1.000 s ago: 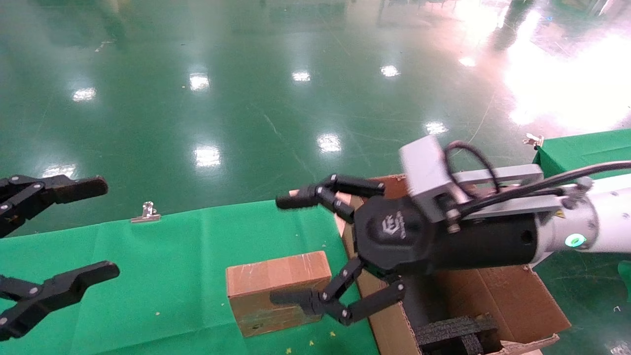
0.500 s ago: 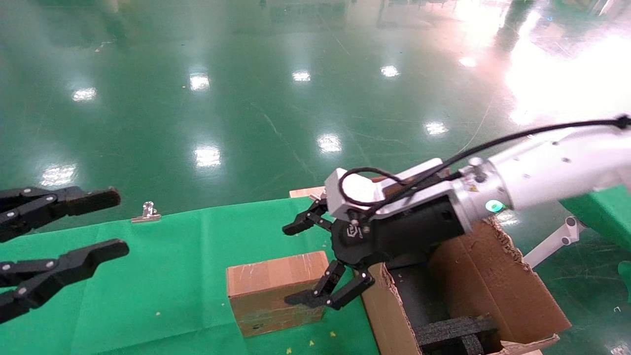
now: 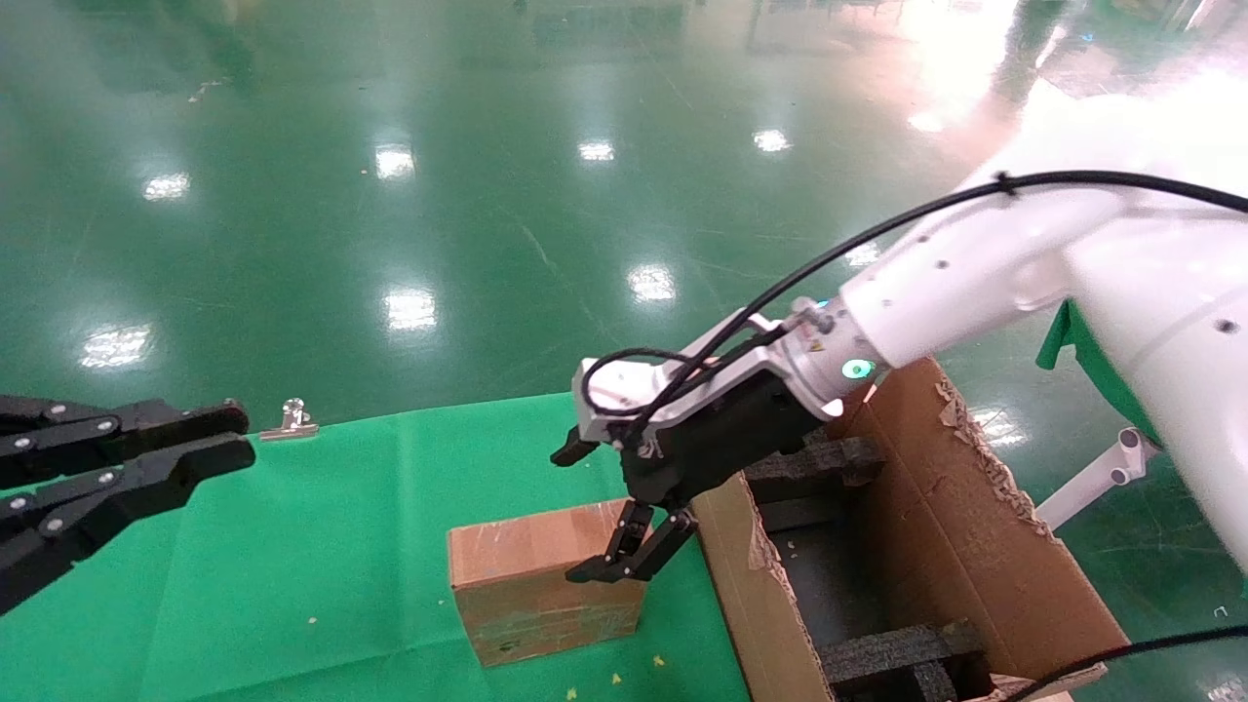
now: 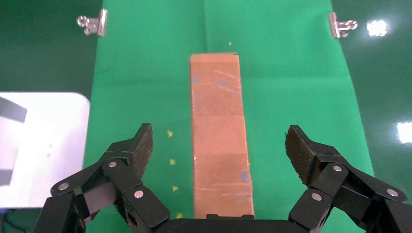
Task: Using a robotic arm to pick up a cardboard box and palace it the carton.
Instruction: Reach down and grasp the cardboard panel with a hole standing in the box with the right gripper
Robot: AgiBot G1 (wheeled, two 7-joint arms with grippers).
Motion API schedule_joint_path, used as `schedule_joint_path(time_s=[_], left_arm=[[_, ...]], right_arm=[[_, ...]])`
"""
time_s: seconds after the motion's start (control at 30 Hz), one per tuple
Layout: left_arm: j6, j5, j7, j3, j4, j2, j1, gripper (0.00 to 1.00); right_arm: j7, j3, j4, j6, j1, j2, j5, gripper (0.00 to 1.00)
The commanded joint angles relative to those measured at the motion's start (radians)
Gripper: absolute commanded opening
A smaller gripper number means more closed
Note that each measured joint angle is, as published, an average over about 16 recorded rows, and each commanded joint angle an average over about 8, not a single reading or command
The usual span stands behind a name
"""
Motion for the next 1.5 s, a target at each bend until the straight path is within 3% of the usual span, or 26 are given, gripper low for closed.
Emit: schedule_joint_path(time_s=[0.03,0.53,0.57,0.63,0.8,0.83,0.9,1.5], left_arm=[[0.000,0.000,0.000,0.000,0.000,0.000,0.000,0.00],[0.000,0.000,0.000,0.000,0.000,0.000,0.000,0.00],[0.000,0.000,0.000,0.000,0.000,0.000,0.000,0.04],[0.000,0.000,0.000,0.000,0.000,0.000,0.000,0.29],[0.000,0.000,0.000,0.000,0.000,0.000,0.000,0.92],[0.000,0.000,0.000,0.000,0.000,0.000,0.000,1.00],[0.000,0.000,0.000,0.000,0.000,0.000,0.000,1.00],[0.000,0.000,0.000,0.000,0.000,0.000,0.000,1.00]], right_arm=[[-0.029,-0.032,-0.050,0.002,0.020,-0.037,-0.019,1.00],[-0.259,-0.152,-0.362,0.028,0.090,-0.272,-0.140,1.00],[-0.272,-0.156,-0.379,0.029,0.094,-0.282,-0.145,1.00],[-0.294,-0.160,-0.406,0.030,0.100,-0.298,-0.149,0.91],[-0.327,-0.163,-0.450,0.028,0.114,-0.323,-0.148,0.29],[-0.330,-0.163,-0.454,0.027,0.116,-0.326,-0.147,0.16],[-0.334,-0.163,-0.460,0.026,0.119,-0.330,-0.147,0.00],[-0.326,-0.161,-0.446,0.027,0.112,-0.321,-0.145,0.00]])
